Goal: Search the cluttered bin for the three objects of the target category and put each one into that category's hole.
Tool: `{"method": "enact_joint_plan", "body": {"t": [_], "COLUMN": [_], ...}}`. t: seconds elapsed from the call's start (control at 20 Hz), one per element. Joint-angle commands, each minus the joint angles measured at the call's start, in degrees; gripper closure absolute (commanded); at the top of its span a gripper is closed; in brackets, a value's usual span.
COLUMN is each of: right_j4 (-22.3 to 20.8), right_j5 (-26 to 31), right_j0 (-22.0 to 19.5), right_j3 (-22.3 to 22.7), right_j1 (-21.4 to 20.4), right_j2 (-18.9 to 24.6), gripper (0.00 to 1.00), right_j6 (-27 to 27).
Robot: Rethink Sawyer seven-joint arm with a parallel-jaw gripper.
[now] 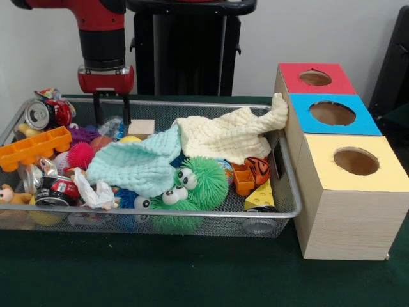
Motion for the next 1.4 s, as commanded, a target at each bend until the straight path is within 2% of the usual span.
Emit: {"method": "enact_joint_plan", "body": {"t": [0.05, 0.35, 0.6, 1.15, 1.3, 1.4], "right_j4": [-1.9, -2.2, -2.5, -1.4, -0.5, 0.2], "right_j5": [-1.5, -2.1, -4.7, -8.1, -8.2, -7.5], "right_j0": [0.1, -0.3, 2.5, 4.9, 7.4, 7.1], "right_j3": [-7.3, -8.5, -10.6, -13.7, -14.1, -12.9], "right_j1": [5.7, 7.2, 8.9, 12.2, 11.8, 11.2], "right_j2": [1.4, 1.6, -1.6, -4.4, -6.9, -6.7], "gripper": [0.0, 0.0, 0.0, 0.0, 0.0, 0.0], "right_j6": [2.2, 2.0, 3.9, 4.3, 5.1, 5.3]}}
